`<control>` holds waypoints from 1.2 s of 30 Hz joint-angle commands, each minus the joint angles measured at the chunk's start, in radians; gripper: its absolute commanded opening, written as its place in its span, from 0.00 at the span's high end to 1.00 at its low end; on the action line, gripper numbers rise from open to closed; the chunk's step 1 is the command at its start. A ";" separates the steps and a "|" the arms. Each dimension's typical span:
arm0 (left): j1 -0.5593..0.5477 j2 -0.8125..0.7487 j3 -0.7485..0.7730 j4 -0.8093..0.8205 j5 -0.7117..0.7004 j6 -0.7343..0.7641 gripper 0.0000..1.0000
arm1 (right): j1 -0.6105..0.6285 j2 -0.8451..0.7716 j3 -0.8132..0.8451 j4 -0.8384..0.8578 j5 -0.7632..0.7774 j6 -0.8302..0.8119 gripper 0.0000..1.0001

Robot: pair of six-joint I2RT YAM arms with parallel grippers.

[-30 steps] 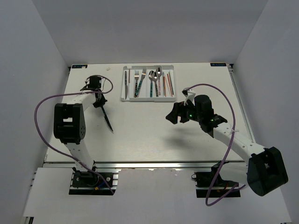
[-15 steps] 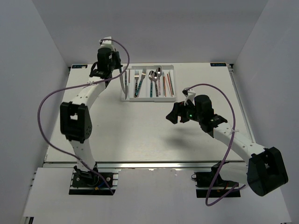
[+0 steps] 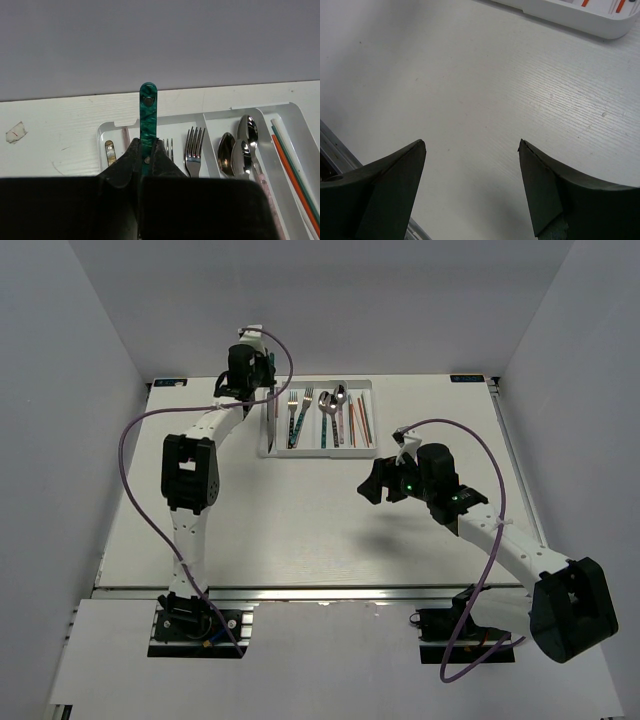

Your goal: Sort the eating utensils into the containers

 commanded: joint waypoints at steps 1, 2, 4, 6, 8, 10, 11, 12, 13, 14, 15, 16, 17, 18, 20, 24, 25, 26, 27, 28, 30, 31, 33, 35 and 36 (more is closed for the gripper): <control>0.001 -0.029 0.022 0.038 0.035 0.016 1.00 | -0.004 0.005 0.030 0.004 0.020 -0.016 0.20; 0.001 -0.031 0.016 0.027 0.040 0.018 0.96 | -0.004 0.011 0.030 0.004 0.018 -0.016 0.20; 0.000 -0.040 0.007 0.019 0.041 0.016 0.79 | -0.004 0.013 0.030 0.004 0.018 -0.016 0.20; -0.002 -0.060 -0.019 0.021 0.050 0.013 0.67 | -0.004 0.014 0.030 0.004 0.020 -0.016 0.20; -0.002 -0.080 -0.048 0.036 0.047 0.010 0.56 | -0.004 0.011 0.028 0.004 0.024 -0.017 0.20; -0.003 -0.112 -0.079 0.035 0.044 0.005 0.51 | -0.004 0.008 0.027 0.007 0.026 -0.017 0.20; -0.002 -0.121 -0.084 0.024 0.037 0.004 0.47 | -0.004 0.005 0.025 0.008 0.025 -0.017 0.20; -0.002 -0.142 -0.096 0.019 0.033 -0.001 0.47 | -0.004 0.005 0.027 0.010 0.024 -0.017 0.20; -0.002 -0.155 -0.105 0.016 0.032 -0.002 0.46 | -0.004 0.004 0.027 0.011 0.023 -0.017 0.20; -0.002 -0.170 -0.114 0.010 0.024 -0.002 0.46 | -0.004 0.002 0.025 0.011 0.023 -0.016 0.20; -0.002 -0.207 -0.137 0.007 0.015 -0.016 0.46 | -0.004 0.001 0.027 0.011 0.021 -0.016 0.20; -0.002 -0.230 -0.150 0.001 0.001 -0.022 0.46 | -0.004 -0.002 0.027 0.013 0.020 -0.014 0.20; -0.002 -0.257 -0.165 -0.014 -0.011 -0.031 0.46 | -0.004 -0.005 0.028 0.010 0.017 -0.011 0.20; -0.003 -0.326 -0.214 -0.014 -0.035 -0.063 0.44 | -0.004 -0.007 0.031 0.005 0.015 -0.009 0.20; -0.002 -0.411 -0.277 -0.016 -0.085 -0.105 0.26 | -0.004 -0.022 0.040 0.001 0.014 -0.002 0.20; -0.003 -0.624 -0.407 -0.141 -0.164 -0.244 0.02 | -0.004 -0.076 0.062 -0.083 0.084 0.032 0.11; -0.002 -0.668 -0.436 -0.175 -0.204 -0.261 0.02 | -0.004 -0.090 0.068 -0.103 0.112 0.035 0.11; -0.002 -0.757 -0.496 -0.247 -0.226 -0.277 0.02 | -0.004 -0.120 0.074 -0.128 0.180 0.037 0.11; -0.002 -0.803 -0.525 -0.289 -0.250 -0.300 0.02 | -0.004 -0.139 0.100 -0.200 0.220 0.040 0.11; -0.003 -0.851 -0.558 -0.321 -0.270 -0.307 0.02 | -0.004 -0.154 0.114 -0.234 0.257 0.040 0.11; -0.002 -0.996 -0.671 -0.404 -0.319 -0.309 0.02 | -0.004 -0.218 0.160 -0.303 0.398 0.040 0.11; -0.002 -1.044 -0.705 -0.428 -0.333 -0.303 0.02 | -0.004 -0.264 0.177 -0.373 0.482 0.037 0.11; -0.002 -1.171 -0.784 -0.516 -0.371 -0.274 0.02 | -0.004 -0.311 0.209 -0.436 0.556 0.027 0.11; -0.002 -1.248 -0.822 -0.599 -0.416 -0.242 0.02 | -0.004 -0.383 0.247 -0.508 0.633 0.003 0.11; -0.003 -1.317 -0.848 -0.626 -0.436 -0.205 0.02 | -0.004 -0.407 0.257 -0.531 0.650 0.000 0.11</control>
